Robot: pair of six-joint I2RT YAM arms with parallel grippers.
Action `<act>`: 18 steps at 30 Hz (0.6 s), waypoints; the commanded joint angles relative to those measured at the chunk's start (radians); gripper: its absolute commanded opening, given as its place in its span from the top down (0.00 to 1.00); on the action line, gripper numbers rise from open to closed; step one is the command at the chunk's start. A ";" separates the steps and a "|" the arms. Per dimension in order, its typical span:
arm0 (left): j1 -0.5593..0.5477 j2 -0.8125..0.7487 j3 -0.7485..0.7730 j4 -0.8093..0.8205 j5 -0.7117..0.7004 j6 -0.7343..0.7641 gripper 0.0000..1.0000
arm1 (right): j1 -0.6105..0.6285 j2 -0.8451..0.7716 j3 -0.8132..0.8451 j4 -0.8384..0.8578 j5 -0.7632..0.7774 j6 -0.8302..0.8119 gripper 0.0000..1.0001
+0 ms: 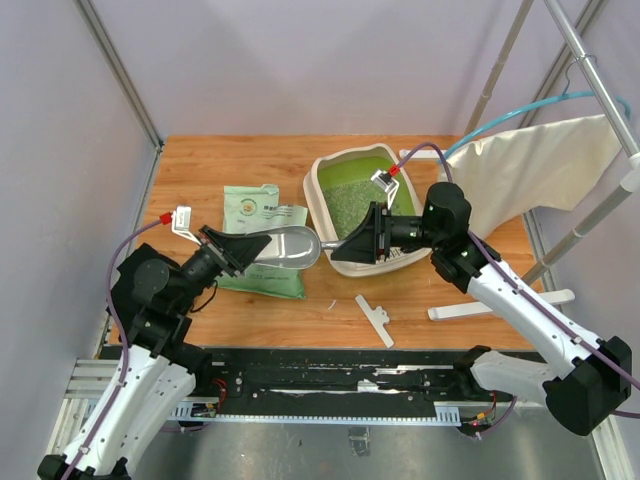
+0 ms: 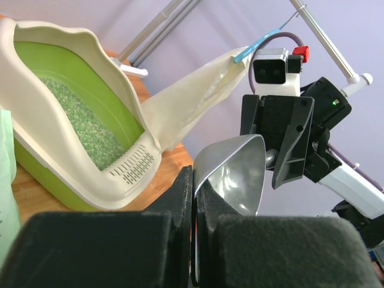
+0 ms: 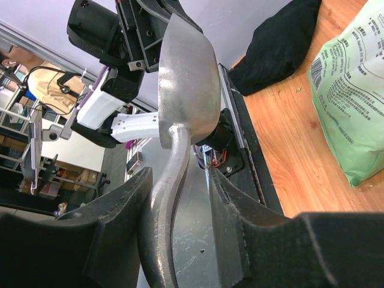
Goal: Fill the litter box with clean litter
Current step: Pick up the spatula from the center of the board.
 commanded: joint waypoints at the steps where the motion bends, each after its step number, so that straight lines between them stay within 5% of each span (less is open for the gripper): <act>1: -0.004 0.007 0.010 0.085 0.019 -0.005 0.99 | 0.024 0.010 0.033 0.044 -0.009 -0.002 0.54; 5: -0.004 0.018 0.016 0.087 0.034 0.000 1.00 | 0.024 0.010 0.032 0.055 0.012 0.002 0.49; 13: -0.005 0.030 0.031 0.076 0.027 0.023 1.00 | 0.025 0.015 0.034 0.081 0.013 0.022 0.58; 14: -0.004 0.030 0.034 0.069 0.025 0.028 0.99 | 0.025 0.014 0.035 0.081 0.014 0.022 0.62; 16: -0.004 0.026 0.038 0.058 0.012 0.035 1.00 | 0.025 0.015 0.038 0.083 0.008 0.023 0.90; 18: -0.005 0.020 0.038 0.051 -0.001 0.040 1.00 | 0.025 0.019 0.044 0.086 -0.008 0.028 0.88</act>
